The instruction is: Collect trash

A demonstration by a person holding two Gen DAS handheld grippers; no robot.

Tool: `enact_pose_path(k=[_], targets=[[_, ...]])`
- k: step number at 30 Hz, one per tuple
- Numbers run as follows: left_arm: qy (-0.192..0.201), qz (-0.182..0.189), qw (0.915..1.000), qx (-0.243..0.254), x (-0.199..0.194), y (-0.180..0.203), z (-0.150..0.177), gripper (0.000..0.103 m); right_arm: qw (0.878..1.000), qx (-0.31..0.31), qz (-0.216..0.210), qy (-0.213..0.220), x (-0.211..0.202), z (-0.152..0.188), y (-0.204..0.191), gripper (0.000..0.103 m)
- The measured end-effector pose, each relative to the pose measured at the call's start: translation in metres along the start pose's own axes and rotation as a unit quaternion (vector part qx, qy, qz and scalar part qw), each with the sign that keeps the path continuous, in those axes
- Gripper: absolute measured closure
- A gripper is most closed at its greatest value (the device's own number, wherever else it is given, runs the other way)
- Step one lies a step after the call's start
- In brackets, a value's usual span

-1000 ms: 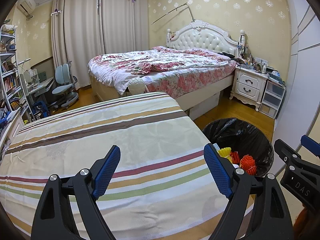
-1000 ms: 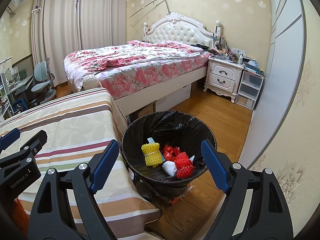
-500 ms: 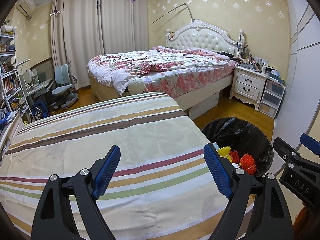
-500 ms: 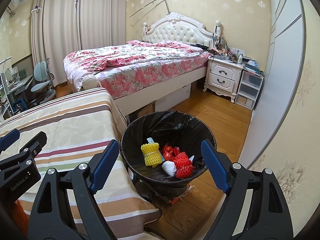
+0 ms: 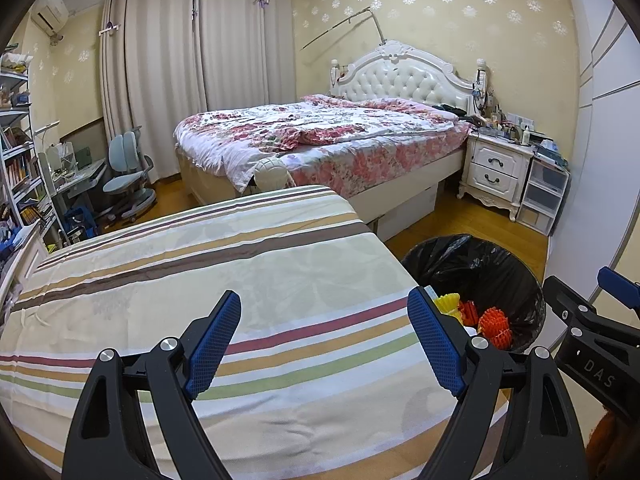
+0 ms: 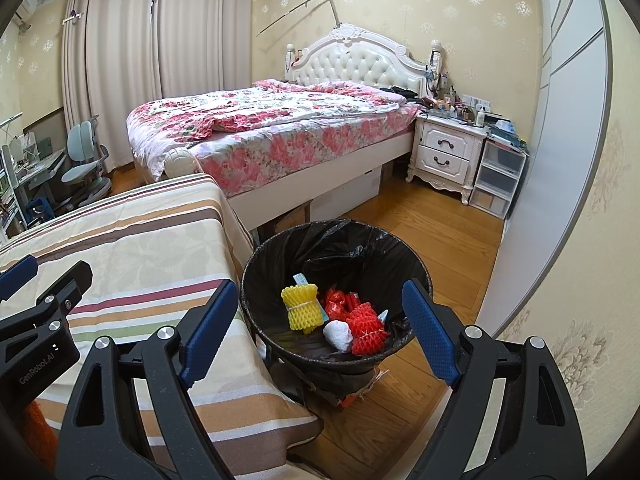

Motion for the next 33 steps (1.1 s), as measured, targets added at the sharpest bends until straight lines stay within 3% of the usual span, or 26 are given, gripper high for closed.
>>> enact_pose_path(k=[10, 22, 33], targets=[[0.009, -0.006, 0.9999, 0.002, -0.004, 0.000, 0.001, 0.020, 1.000, 0.000, 0.000, 0.000, 0.000, 0.000, 0.000, 0.021], [-0.007, 0.012, 0.9999, -0.006, -0.001, -0.003, 0.003, 0.020, 1.000, -0.001, 0.000, 0.000, 0.000, 0.000, 0.000, 0.021], [-0.012, -0.015, 0.9998, -0.009, 0.006, -0.019, 0.006, 0.020, 1.000, -0.012, -0.013, -0.006, 0.002, 0.001, -0.012, 0.021]])
Point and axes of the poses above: each gripper's, at about its wrist camera, not at the fingertips, and x roughly the way its jaws point, y to its right, z to its underside, the point moved 2 cm from there along x, roughly the way its jaws point, and after that the axes turned 5 degrees about -z, right-handed, at the moved point
